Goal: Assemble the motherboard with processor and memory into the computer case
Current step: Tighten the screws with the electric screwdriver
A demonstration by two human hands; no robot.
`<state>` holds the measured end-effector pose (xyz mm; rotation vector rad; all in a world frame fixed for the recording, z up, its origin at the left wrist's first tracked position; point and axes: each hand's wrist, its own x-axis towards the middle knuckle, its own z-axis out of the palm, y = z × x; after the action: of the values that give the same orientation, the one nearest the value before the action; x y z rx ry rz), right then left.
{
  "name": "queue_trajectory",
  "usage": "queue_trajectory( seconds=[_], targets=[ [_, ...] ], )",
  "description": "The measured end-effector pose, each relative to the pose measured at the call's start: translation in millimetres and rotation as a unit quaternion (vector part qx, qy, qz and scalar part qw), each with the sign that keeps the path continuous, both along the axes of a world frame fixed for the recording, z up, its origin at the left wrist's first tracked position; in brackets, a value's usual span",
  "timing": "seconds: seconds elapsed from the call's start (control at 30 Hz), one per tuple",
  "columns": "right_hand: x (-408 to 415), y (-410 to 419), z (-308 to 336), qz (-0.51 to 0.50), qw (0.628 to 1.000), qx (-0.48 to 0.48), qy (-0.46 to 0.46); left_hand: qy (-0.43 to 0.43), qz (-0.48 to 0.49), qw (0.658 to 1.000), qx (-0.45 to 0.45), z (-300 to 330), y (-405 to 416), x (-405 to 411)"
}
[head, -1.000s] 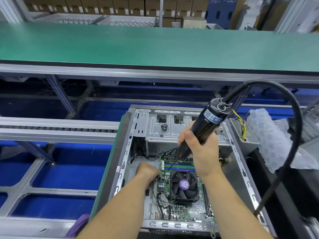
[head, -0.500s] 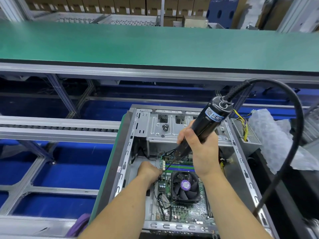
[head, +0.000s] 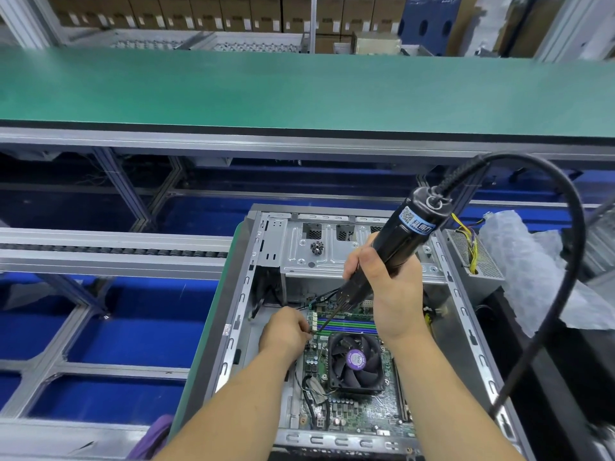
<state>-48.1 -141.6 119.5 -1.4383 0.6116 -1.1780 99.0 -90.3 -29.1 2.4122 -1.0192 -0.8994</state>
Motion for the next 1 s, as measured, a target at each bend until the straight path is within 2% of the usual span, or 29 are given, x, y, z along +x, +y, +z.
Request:
queue_trajectory(
  seconds=[0.33, 1.0],
  targets=[
    [5.8, 4.1, 4.4, 0.013, 1.000, -0.003, -0.006, -0.046, -0.114, 0.992, 0.006, -4.3, 5.1, -1.5],
    [1.1, 2.0, 6.9, 0.002, 1.000, -0.011, 0.003, -0.038, -0.132, 0.989, 0.046, -2.9, 0.6, -4.0]
  ],
)
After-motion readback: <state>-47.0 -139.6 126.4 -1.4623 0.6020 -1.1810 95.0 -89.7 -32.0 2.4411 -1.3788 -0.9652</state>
